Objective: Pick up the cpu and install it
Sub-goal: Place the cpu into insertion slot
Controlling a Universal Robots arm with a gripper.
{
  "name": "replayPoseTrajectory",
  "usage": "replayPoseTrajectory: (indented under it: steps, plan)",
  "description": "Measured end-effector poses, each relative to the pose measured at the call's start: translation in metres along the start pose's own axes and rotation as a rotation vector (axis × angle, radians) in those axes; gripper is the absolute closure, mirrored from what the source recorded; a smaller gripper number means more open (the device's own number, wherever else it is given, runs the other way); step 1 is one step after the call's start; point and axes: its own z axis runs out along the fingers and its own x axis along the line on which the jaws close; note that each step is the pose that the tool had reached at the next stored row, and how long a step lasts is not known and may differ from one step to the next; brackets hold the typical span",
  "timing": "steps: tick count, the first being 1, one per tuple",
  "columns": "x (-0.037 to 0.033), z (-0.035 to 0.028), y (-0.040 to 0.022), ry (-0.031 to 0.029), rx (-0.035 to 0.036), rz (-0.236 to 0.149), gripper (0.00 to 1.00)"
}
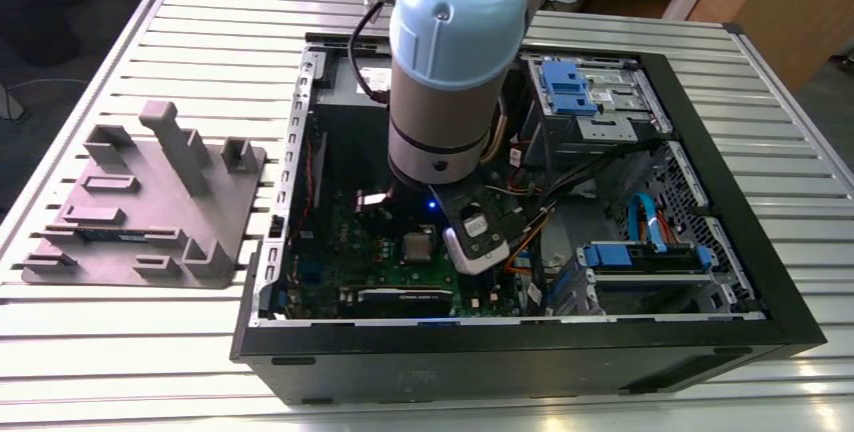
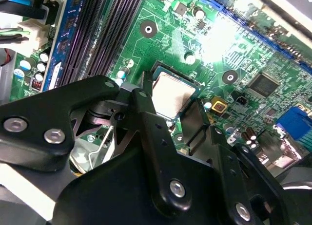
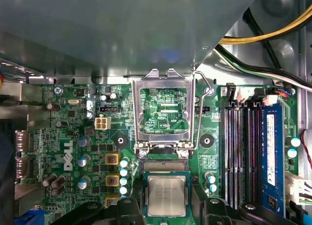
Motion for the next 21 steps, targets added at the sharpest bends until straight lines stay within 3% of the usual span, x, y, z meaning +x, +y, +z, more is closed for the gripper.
replayPoseTrajectory:
  steps: [3,21]
  plan:
    - [-0.0001,0.0006,0.0000,0.0000,-0.0083,0.000,0.53]
    - [0.0011,0.0066,0.0001,0.0000,-0.0091,0.000,0.53]
